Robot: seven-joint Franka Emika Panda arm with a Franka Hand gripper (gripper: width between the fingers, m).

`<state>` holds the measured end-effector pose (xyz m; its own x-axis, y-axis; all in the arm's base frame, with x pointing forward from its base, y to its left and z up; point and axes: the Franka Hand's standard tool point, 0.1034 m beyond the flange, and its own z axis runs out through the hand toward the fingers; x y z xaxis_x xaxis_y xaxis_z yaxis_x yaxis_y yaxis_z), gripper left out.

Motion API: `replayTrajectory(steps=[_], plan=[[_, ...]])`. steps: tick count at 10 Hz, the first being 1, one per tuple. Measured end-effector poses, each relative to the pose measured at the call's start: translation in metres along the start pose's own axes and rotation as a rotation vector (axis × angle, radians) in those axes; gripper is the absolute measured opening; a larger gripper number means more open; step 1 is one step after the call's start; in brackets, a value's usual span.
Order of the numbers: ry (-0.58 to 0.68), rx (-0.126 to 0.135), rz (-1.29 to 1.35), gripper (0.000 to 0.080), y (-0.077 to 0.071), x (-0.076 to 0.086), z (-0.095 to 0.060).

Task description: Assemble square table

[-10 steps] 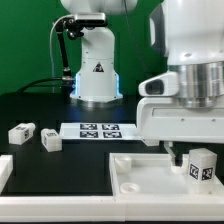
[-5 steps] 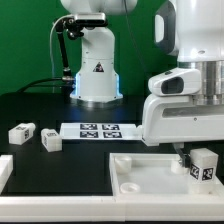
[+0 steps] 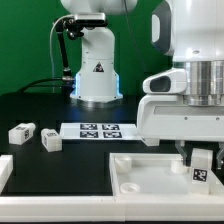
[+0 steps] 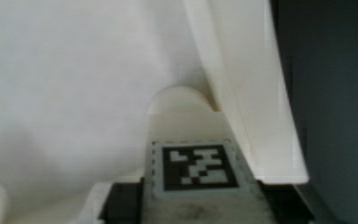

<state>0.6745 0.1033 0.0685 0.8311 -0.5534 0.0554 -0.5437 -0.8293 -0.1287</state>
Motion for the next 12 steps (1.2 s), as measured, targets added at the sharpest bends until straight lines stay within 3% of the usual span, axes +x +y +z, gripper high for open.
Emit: replayTrajectory(steps=[2, 4, 5, 8, 12], plan=[[-0.032, -0.011, 0.319, 0.0293, -0.0013, -0.0011, 0.0010], [-0.086, 0.010, 0.718, 0.0293, -0.0032, -0.0008, 0.0022], [-0.100, 0.019, 0.820, 0.0293, -0.0030, -0.0010, 0.0026], [-0.105, 0.013, 0.952, 0.0293, -0.0049, -0.0028, 0.0029], [-0.128, 0.026, 1.424, 0.0293, -0.0090, -0.0005, 0.0025]])
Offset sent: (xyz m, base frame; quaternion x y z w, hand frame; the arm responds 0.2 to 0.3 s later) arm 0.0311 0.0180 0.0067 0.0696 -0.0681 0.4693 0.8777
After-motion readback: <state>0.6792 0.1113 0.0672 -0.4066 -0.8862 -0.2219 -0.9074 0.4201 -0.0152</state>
